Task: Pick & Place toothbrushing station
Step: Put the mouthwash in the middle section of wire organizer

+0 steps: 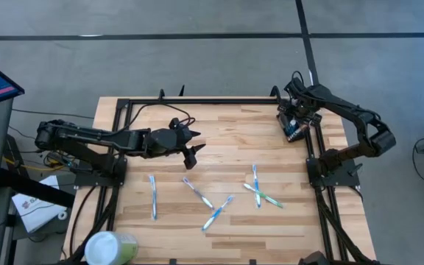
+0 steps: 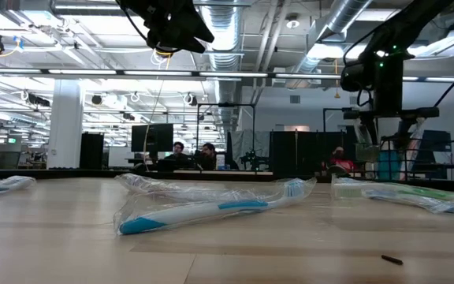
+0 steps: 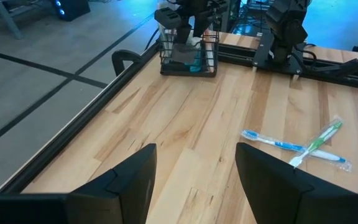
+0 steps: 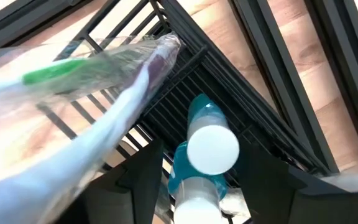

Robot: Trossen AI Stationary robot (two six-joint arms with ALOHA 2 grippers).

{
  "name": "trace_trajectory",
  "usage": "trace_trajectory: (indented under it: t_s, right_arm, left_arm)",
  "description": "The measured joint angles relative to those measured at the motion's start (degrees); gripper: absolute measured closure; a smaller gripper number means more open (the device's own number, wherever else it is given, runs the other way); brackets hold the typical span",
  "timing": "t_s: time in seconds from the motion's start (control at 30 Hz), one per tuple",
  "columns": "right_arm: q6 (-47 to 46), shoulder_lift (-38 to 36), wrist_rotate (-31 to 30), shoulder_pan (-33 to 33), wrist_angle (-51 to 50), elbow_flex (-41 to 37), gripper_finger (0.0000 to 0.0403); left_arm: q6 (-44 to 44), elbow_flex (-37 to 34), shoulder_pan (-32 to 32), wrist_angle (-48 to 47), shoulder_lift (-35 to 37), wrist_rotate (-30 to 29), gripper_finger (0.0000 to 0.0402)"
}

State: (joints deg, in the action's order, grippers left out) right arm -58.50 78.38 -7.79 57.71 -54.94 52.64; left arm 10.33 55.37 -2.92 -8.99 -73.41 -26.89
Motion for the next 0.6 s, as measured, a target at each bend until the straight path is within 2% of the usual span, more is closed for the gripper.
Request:
trace_trajectory:
  t_s: [0.6]
  right_arm:
    - [1.20,-0.08,0.25,-1.16,-0.09,0.02,0.0212]
  left_arm:
    - [0.04,0.02,0.00,0.04,0.00,0.00,0.0188]
